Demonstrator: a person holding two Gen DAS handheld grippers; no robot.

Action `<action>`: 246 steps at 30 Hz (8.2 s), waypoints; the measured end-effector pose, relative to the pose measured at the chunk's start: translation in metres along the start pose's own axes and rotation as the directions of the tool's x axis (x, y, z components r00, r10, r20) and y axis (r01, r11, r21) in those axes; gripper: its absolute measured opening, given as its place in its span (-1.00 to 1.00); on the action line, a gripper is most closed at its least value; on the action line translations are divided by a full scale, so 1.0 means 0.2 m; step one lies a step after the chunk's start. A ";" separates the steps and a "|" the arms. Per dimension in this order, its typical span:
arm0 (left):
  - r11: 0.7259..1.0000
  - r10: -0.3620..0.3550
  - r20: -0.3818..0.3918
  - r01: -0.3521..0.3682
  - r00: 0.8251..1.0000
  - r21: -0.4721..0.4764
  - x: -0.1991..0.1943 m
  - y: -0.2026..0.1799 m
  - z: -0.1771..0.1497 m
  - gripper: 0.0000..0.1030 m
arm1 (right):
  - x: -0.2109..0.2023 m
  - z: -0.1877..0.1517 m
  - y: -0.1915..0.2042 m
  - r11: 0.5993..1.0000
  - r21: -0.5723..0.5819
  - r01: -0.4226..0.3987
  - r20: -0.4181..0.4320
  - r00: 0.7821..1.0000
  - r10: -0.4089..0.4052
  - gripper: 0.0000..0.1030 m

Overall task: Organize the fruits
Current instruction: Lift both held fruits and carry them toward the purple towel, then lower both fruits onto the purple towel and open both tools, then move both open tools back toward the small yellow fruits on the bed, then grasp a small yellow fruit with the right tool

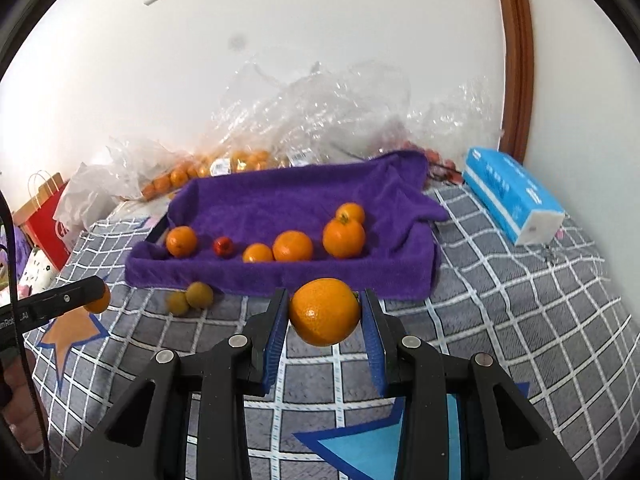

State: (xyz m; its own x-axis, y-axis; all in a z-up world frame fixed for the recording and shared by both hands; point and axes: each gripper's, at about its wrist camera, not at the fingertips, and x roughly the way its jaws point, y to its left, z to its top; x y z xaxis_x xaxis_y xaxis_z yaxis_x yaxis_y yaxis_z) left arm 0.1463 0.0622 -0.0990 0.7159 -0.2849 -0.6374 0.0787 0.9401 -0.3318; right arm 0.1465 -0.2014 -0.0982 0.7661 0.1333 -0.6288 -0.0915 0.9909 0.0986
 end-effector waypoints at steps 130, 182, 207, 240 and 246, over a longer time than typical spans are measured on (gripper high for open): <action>0.999 0.015 -0.110 -0.009 0.994 0.048 0.63 -0.01 0.41 -0.20 | 0.64 0.27 0.05 0.997 0.044 -0.067 -0.109 0.992 0.071 -0.29; 0.980 0.181 -0.087 -0.173 0.980 0.093 0.20 0.32 -0.12 0.39 | 0.53 -0.01 0.52 0.987 -0.032 -0.155 -0.245 0.959 0.143 -0.39; 0.991 0.130 -0.063 -0.129 0.990 0.024 0.16 0.37 -0.12 0.39 | 0.57 -0.03 0.53 0.987 -0.010 -0.163 -0.238 0.959 0.156 -0.46; 0.996 0.091 -0.058 -0.091 0.994 0.001 0.16 0.38 -0.13 0.38 | 0.42 -0.15 0.39 0.996 -0.090 0.026 -0.225 0.973 -0.046 -0.46; 0.996 0.089 -0.064 -0.089 0.994 0.012 0.17 0.38 -0.12 0.38 | 0.36 -0.15 0.40 0.995 -0.103 -0.002 -0.175 0.984 -0.016 -0.47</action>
State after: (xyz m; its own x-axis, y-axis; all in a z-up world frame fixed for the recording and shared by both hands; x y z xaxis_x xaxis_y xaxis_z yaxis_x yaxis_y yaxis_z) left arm 0.1592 0.1191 -0.1618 0.6744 -0.2110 -0.7076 0.0228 0.9638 -0.2657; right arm 0.1754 -0.1126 -0.1599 0.6445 0.1182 -0.7554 -0.1583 0.9872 0.0194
